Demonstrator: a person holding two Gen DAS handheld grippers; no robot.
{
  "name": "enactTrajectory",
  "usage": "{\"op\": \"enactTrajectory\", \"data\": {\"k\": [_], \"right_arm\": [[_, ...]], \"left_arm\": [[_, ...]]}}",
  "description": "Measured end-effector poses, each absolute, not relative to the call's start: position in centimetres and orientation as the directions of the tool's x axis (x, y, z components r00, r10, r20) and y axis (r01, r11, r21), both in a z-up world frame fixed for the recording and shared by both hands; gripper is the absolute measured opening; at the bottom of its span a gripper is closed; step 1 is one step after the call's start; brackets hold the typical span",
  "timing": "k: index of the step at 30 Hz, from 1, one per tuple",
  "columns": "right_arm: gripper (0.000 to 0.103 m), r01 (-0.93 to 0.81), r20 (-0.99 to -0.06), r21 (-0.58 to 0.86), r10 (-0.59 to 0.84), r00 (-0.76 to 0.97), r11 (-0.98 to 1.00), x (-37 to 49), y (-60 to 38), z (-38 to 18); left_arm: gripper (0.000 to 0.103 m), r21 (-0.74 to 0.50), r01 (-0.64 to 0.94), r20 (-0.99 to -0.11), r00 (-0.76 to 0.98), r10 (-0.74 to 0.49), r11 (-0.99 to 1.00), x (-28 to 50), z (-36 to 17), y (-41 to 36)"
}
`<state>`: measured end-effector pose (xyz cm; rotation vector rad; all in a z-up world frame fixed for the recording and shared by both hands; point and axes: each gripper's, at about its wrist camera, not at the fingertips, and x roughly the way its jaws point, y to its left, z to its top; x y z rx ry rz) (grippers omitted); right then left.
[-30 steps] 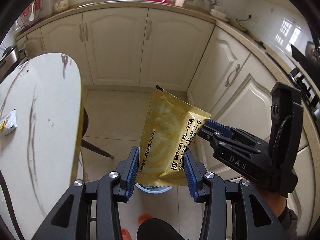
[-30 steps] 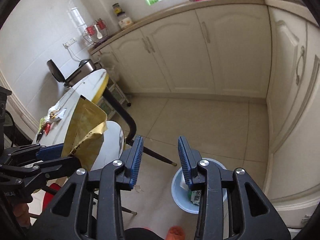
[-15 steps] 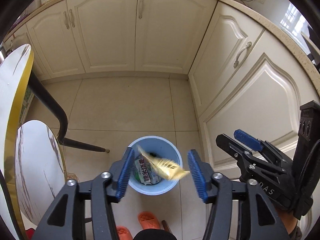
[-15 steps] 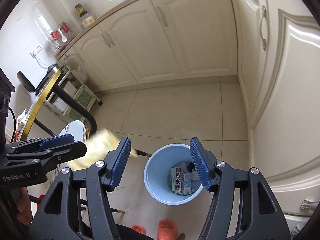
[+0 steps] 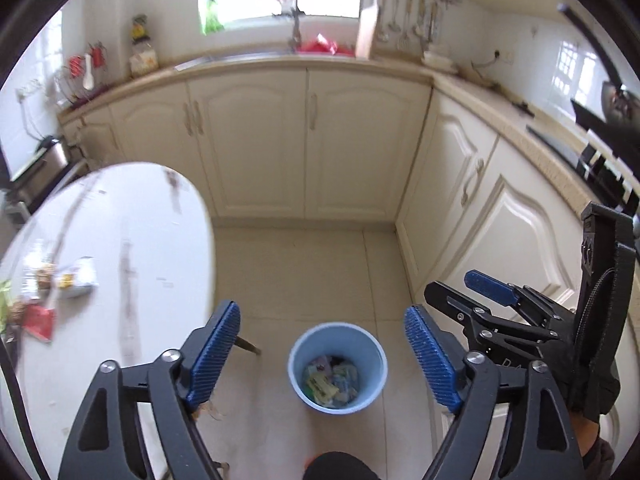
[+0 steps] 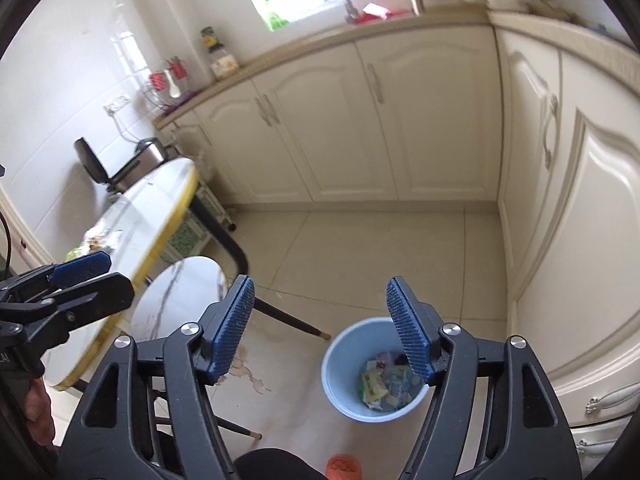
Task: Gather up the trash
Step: 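Move both tools back over the table trash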
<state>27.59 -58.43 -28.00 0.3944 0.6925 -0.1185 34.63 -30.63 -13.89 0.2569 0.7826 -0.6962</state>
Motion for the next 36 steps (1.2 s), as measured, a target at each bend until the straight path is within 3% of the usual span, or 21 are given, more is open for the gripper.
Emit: {"op": "enactTrajectory", "data": {"k": [9,12,22,36], "right_arm": [[0.081,0.051,-0.575,0.233,0.095,0.812,0.971,28.9,-48.3,-21.5],[0.083,-0.002,-0.573,0.206,0.122,0.810,0.979,30.1,-44.8,-20.4],[0.087,-0.142,-0.635,0.157,0.210,0.744,0.977,36.8,-36.2,-20.9],[0.087,-0.214,-0.743,0.142,0.247,0.622,0.967,47.3,-31.7,-25.9]], "left_arm": [[0.101,-0.040,0.496,-0.633,0.659,-0.406,0.867,31.9,-11.3,-18.2],[0.101,-0.058,0.420,-0.630,0.689,-0.359,0.906,31.1,-11.6,-14.6],[0.101,-0.095,0.179,-0.692,0.695,-0.194,0.979,33.9,-13.0,-3.7],[0.099,-0.097,-0.001,-0.818,0.569,-0.079,0.995,46.9,-16.2,-2.3]]}}
